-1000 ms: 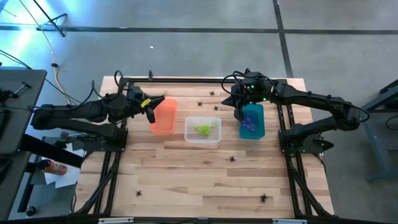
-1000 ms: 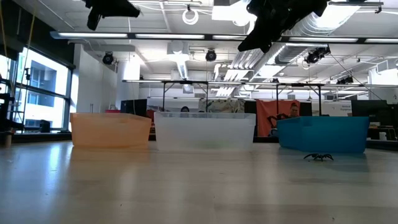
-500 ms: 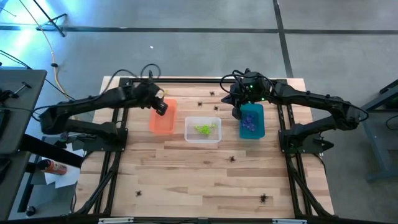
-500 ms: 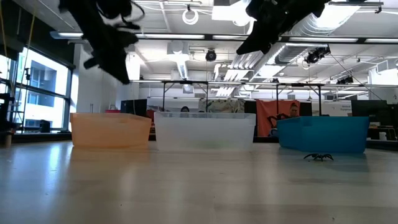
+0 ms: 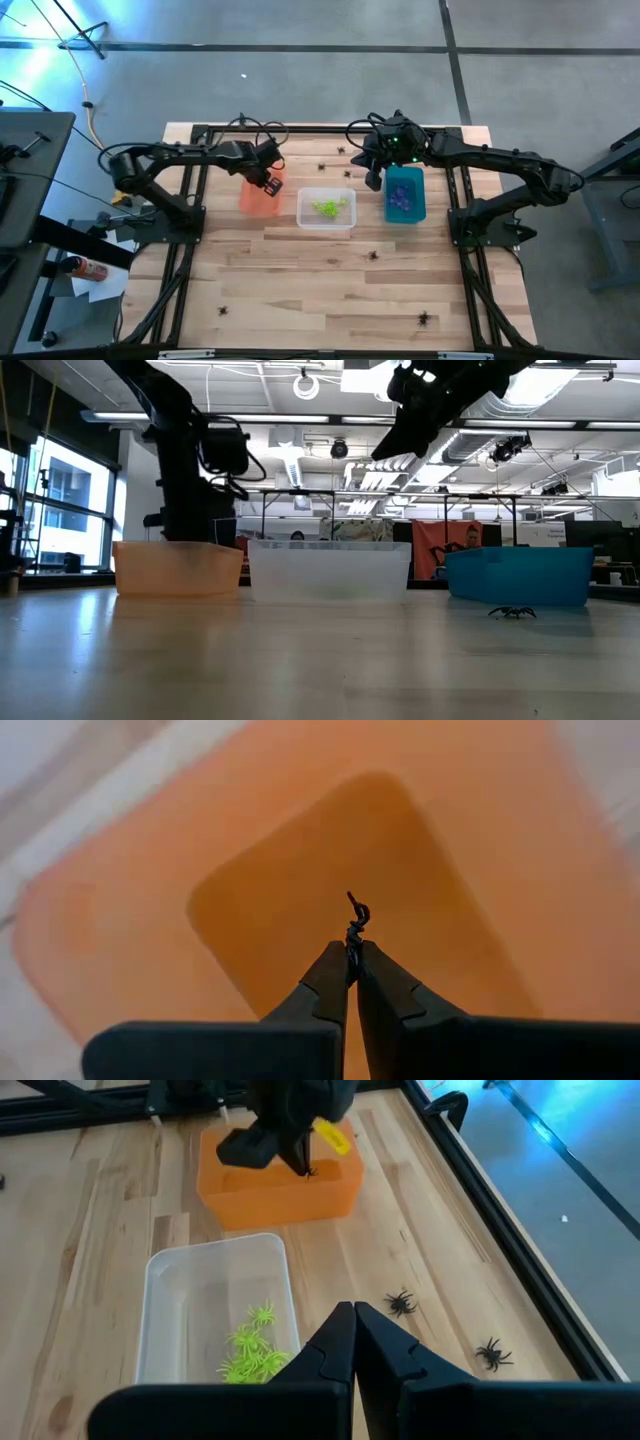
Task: Sort Halloween decoration
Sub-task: Put the black spider toy into the orange bin
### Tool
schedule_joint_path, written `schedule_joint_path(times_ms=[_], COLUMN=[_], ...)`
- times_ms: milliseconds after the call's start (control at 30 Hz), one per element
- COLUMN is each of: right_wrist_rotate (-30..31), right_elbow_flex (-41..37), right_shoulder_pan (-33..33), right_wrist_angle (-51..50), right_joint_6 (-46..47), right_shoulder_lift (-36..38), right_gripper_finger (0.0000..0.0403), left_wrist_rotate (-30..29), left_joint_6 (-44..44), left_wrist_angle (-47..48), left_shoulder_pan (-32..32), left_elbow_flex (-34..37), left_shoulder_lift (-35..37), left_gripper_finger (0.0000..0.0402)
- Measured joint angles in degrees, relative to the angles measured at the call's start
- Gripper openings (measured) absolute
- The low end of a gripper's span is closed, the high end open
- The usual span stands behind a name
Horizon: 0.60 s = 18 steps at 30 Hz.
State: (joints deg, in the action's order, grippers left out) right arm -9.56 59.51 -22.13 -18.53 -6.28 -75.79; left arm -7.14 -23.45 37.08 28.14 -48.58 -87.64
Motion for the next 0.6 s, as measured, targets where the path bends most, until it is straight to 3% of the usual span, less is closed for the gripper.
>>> schedule_joint_path(times_ms=[233,600], right_wrist_rotate=[0.02,0.02], right_elbow_flex=[0.00,0.00], right_shoulder_pan=[0.00,0.00], right_wrist_angle=[-0.04,-0.04], right_joint_6=[0.37,0.30], right_shoulder_lift=[0.00,0.00], right_gripper_finger=[0.0000,0.0000], left_wrist_rotate=[0.62,2.61], left_joint_6=[0.06,2.53], left_wrist_angle=[-1.26,-1.14], left_shoulder_pan=[-0.01,-0.02], left_elbow_flex=[0.00,0.00], left_shoulder_lift=[-5.25,-5.80], left_gripper_finger=[0.0000,0.0010])
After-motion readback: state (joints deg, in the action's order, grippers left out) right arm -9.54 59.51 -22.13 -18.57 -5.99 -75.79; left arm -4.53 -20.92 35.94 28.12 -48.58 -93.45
